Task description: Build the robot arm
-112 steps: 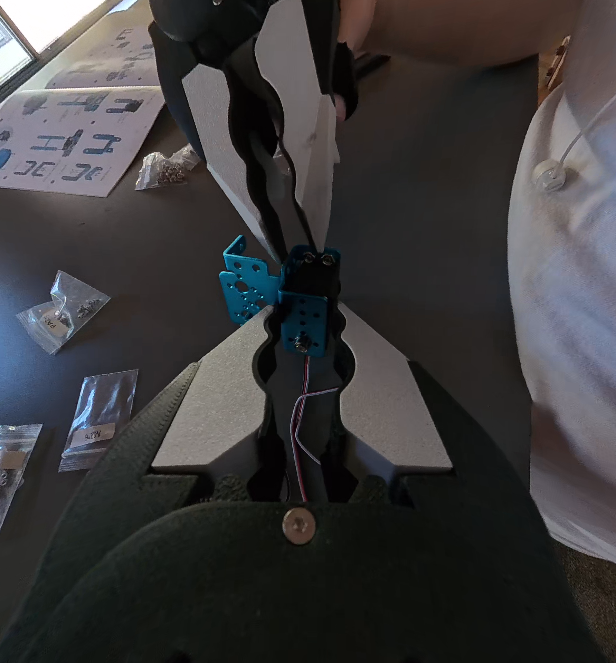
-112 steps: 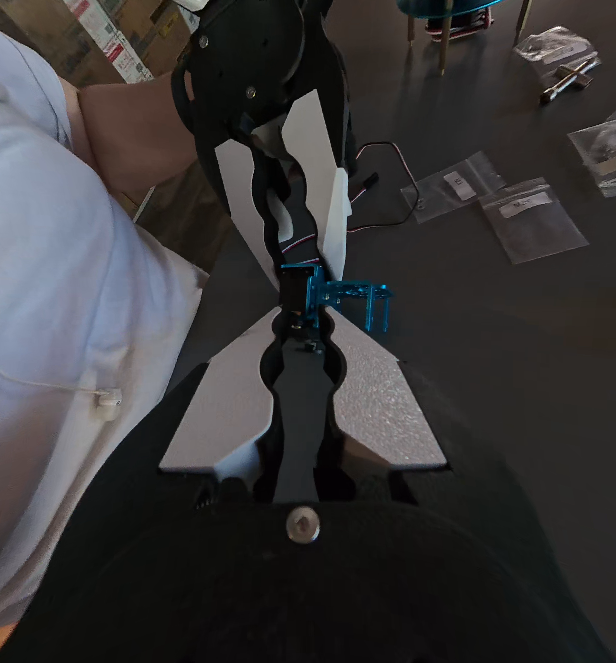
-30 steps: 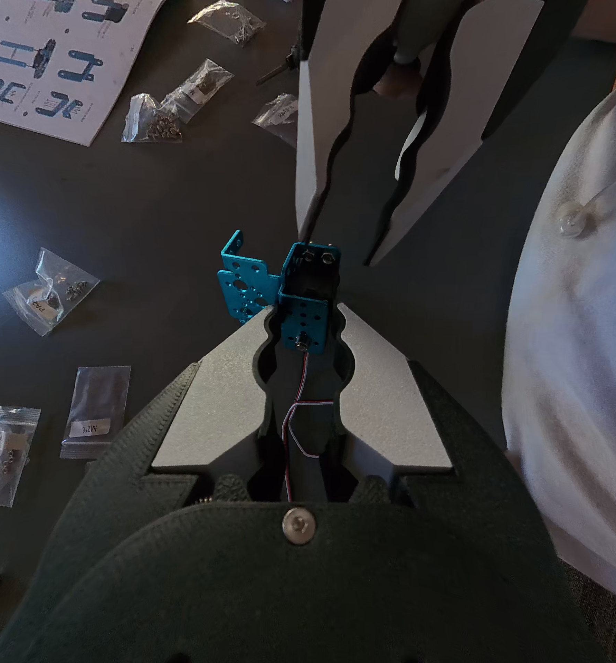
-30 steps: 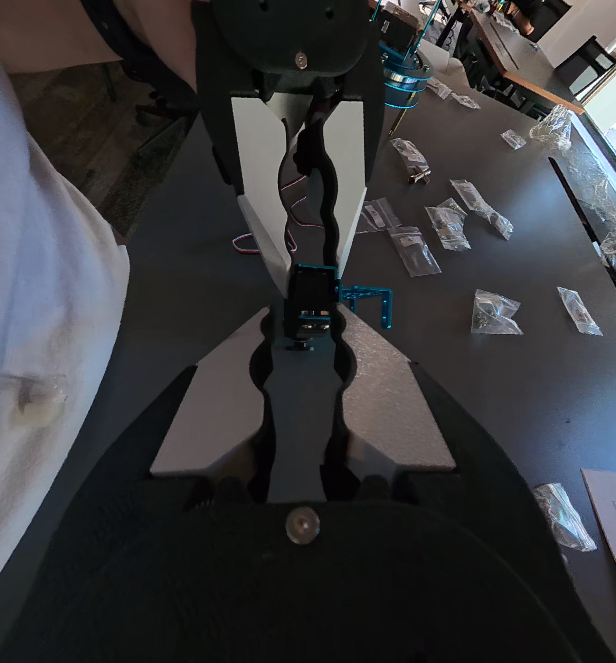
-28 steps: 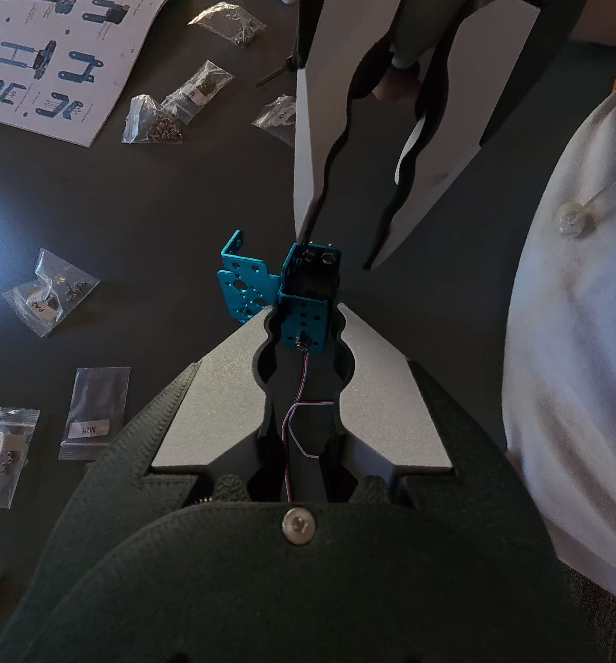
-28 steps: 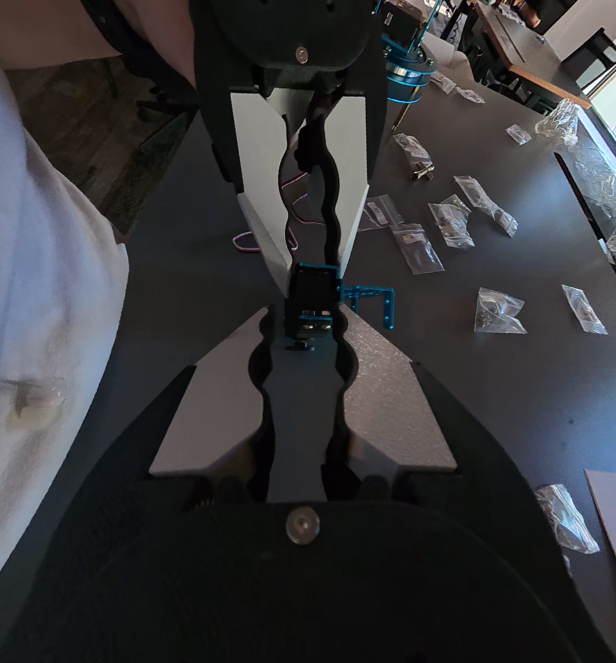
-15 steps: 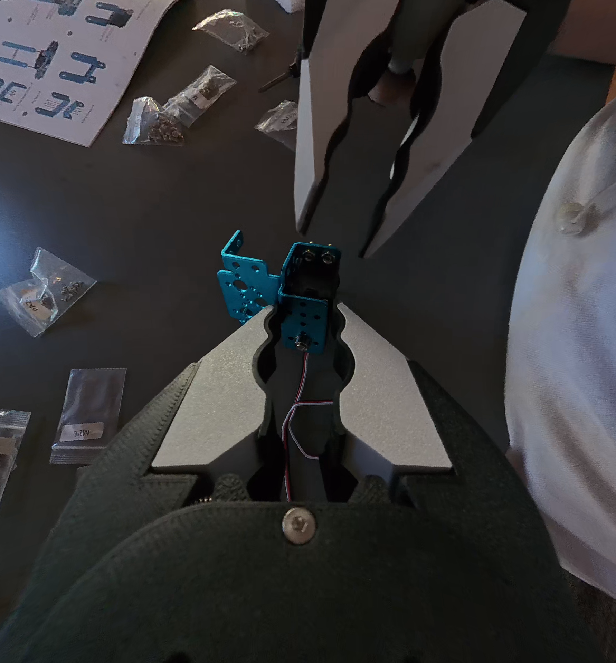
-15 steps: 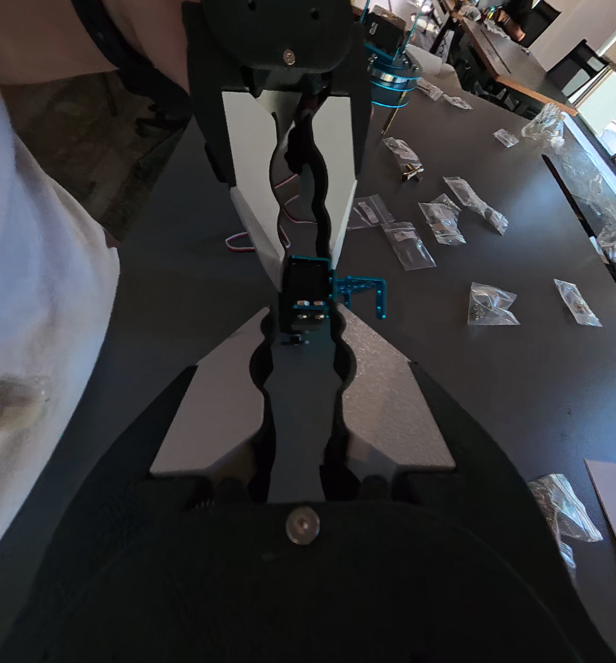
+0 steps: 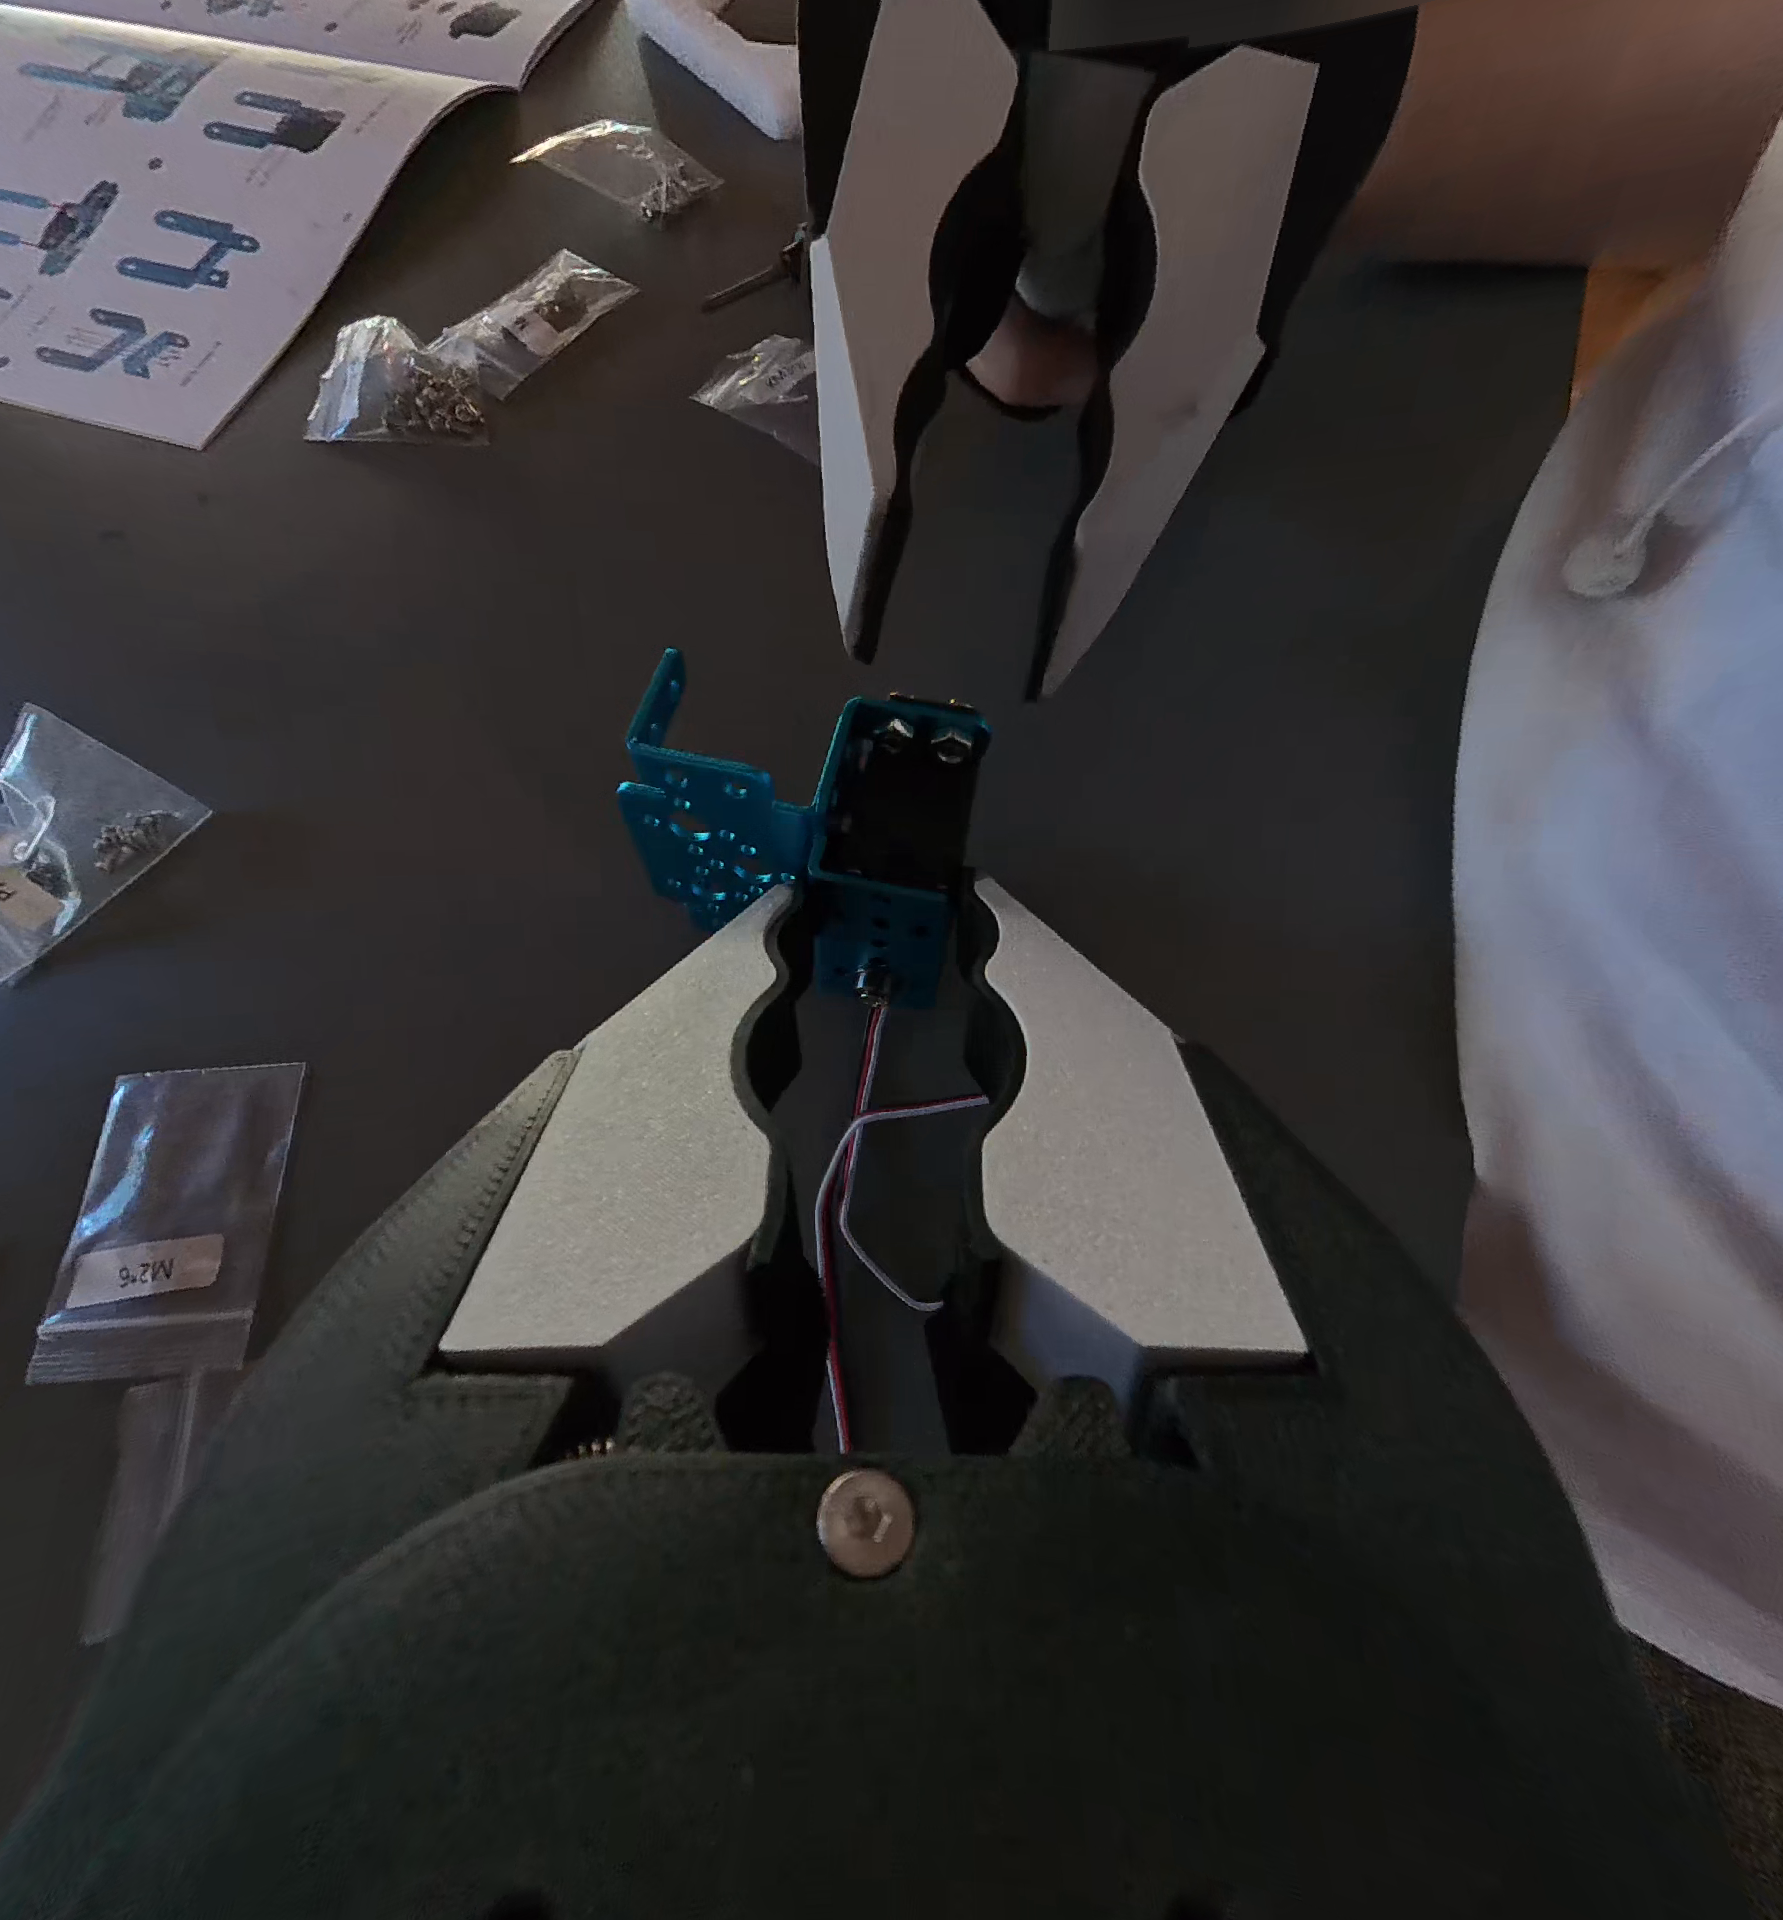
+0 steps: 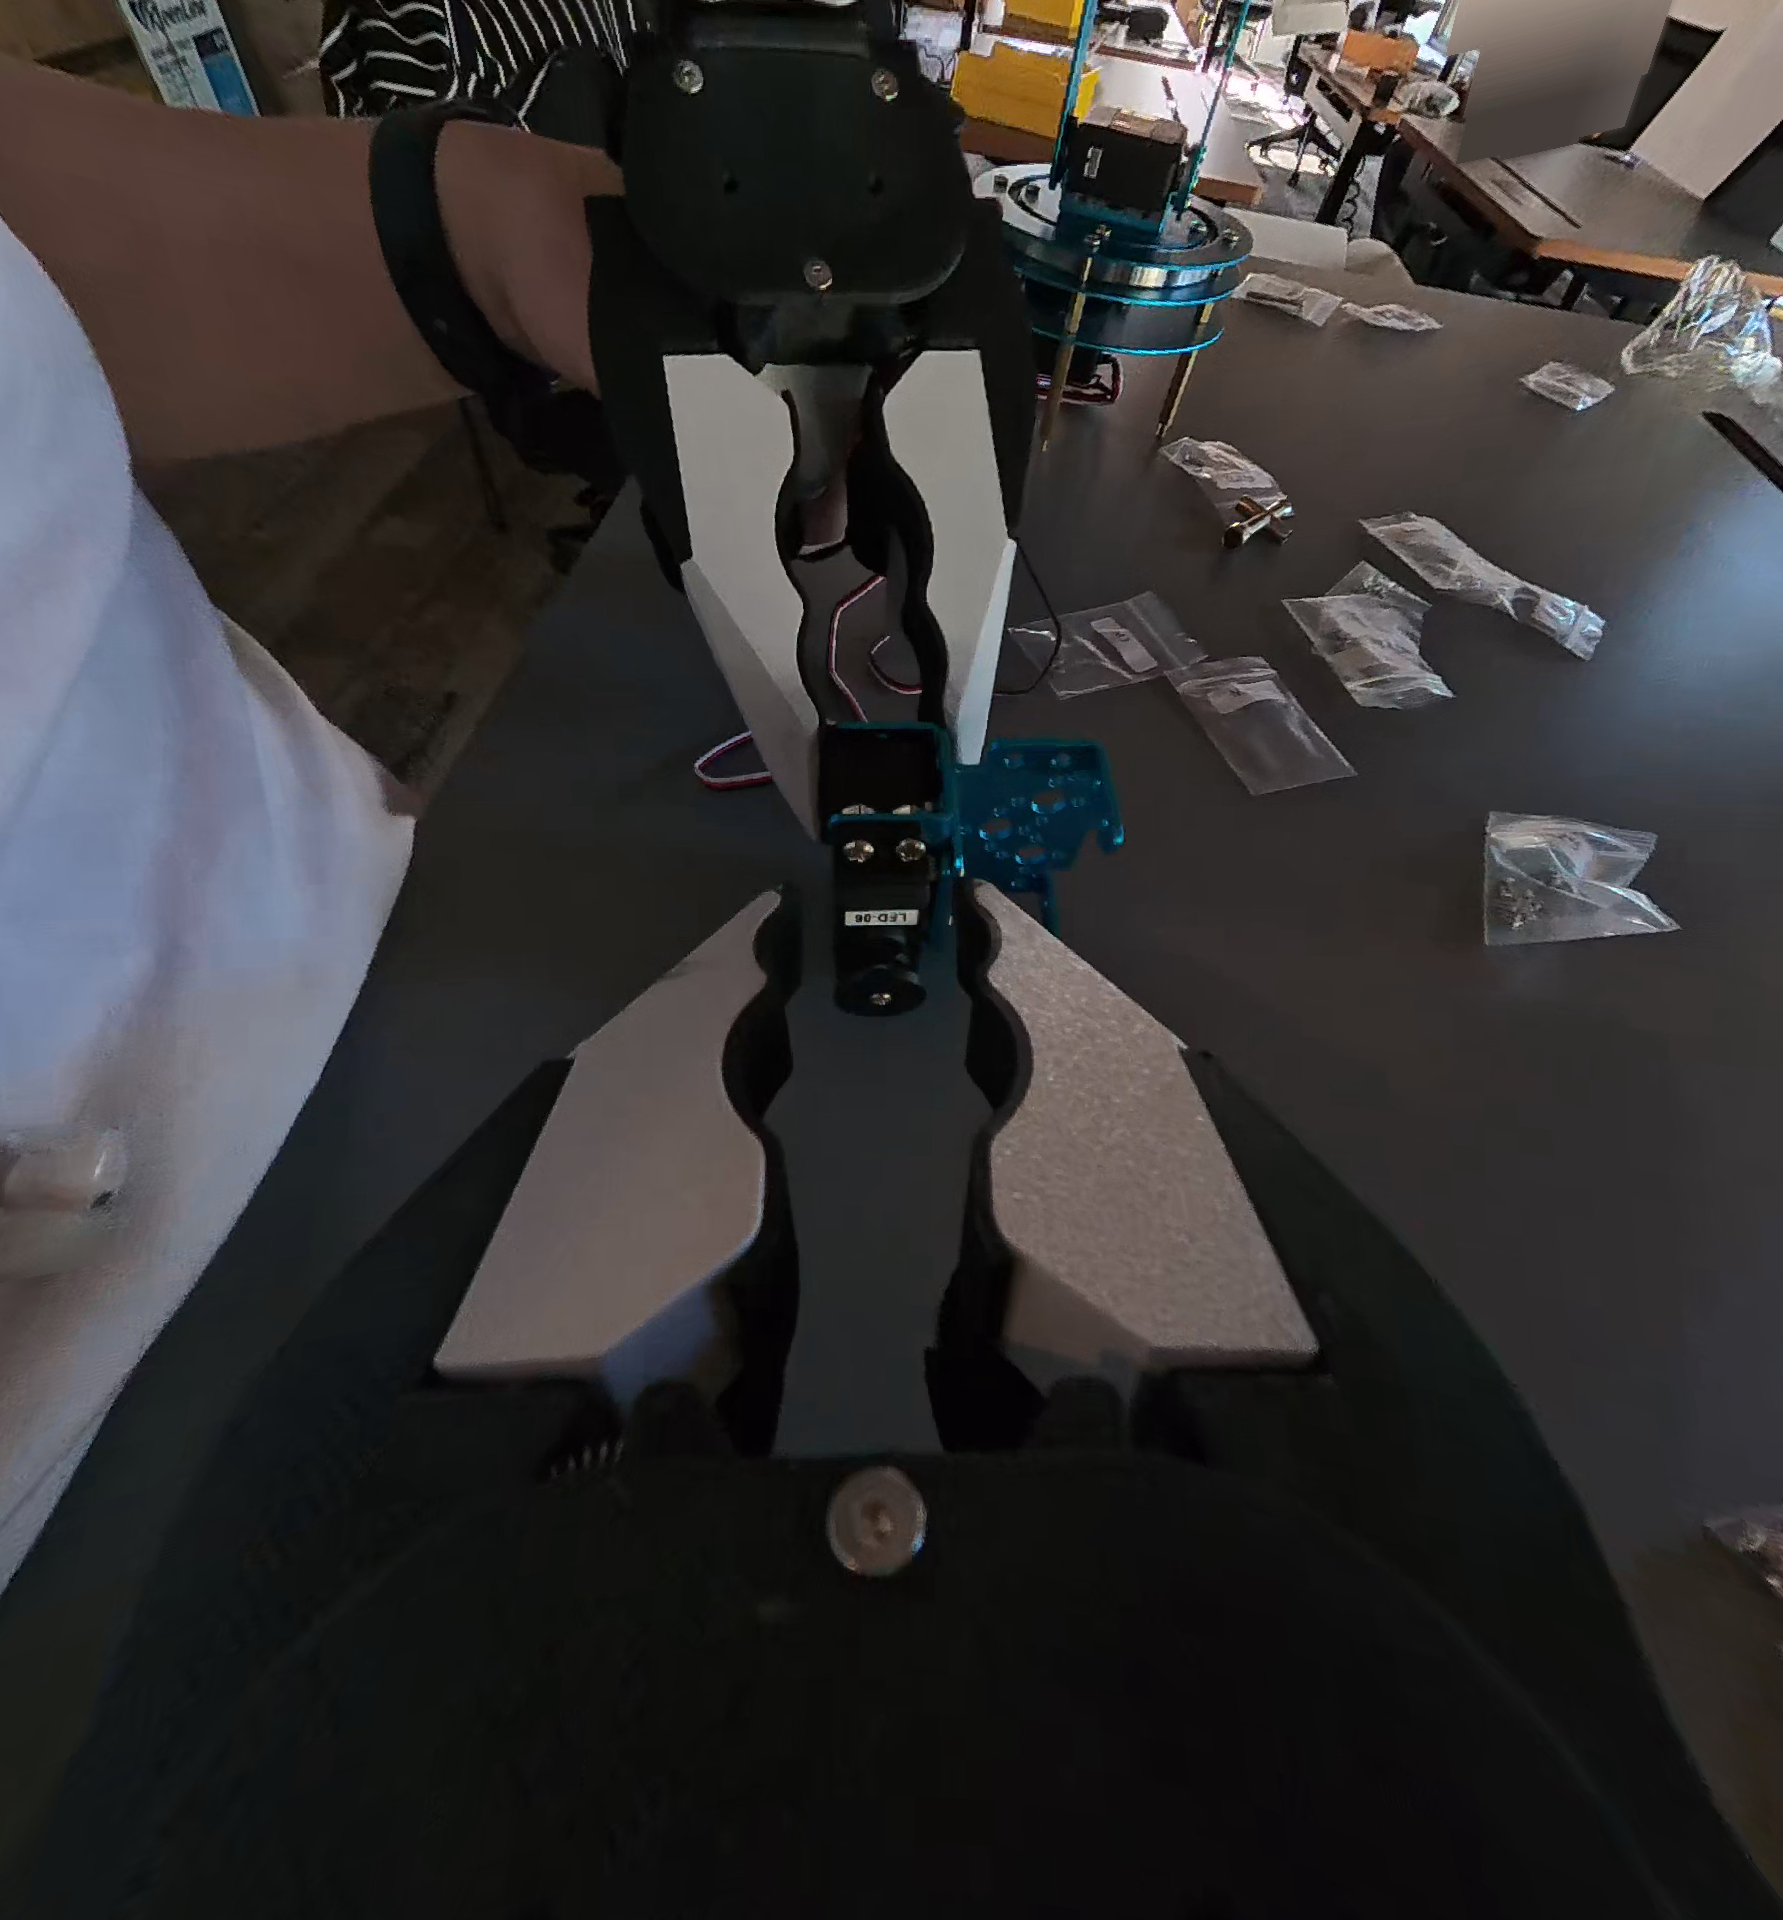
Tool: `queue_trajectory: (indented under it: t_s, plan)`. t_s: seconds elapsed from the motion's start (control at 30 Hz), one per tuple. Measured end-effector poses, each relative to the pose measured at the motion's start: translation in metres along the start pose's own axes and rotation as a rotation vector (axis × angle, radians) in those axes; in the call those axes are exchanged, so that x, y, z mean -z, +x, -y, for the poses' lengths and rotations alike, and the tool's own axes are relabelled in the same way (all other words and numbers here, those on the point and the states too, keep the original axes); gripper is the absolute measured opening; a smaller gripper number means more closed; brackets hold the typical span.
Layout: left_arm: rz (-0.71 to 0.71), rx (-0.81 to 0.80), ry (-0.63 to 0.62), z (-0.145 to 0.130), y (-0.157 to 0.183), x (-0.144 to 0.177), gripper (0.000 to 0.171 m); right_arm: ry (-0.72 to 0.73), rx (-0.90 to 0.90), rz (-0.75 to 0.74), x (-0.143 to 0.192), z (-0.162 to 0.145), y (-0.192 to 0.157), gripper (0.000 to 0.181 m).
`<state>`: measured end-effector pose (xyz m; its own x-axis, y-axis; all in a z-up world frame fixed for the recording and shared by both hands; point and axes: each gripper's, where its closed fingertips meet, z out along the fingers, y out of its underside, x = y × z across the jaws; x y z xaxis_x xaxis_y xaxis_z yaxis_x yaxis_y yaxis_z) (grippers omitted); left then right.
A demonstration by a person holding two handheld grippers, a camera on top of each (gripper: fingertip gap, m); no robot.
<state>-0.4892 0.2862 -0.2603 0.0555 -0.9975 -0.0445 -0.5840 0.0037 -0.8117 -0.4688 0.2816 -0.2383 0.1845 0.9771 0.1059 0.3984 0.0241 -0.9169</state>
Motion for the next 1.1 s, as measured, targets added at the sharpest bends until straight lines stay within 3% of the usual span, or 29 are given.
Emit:
queue_trajectory:
  t_s: [0.13,0.53,0.87,1.1]
  plan:
    - [-0.016,-0.014,0.003,0.002,0.003,-0.003,0.028,-0.001,-0.006,0.005,-0.005,-0.002,0.001,0.035]
    - [-0.020,-0.001,0.023,0.002,0.005,-0.004,0.028,0.024,0.048,-0.013,-0.006,0.001,0.000,0.026]
    - [-0.011,-0.035,0.017,0.000,0.005,-0.005,0.027,0.055,-0.014,0.035,-0.006,0.005,-0.003,0.018]
    - [-0.038,-0.093,0.045,0.011,0.009,0.002,0.041,0.056,-0.017,0.054,-0.005,0.004,-0.003,0.018]
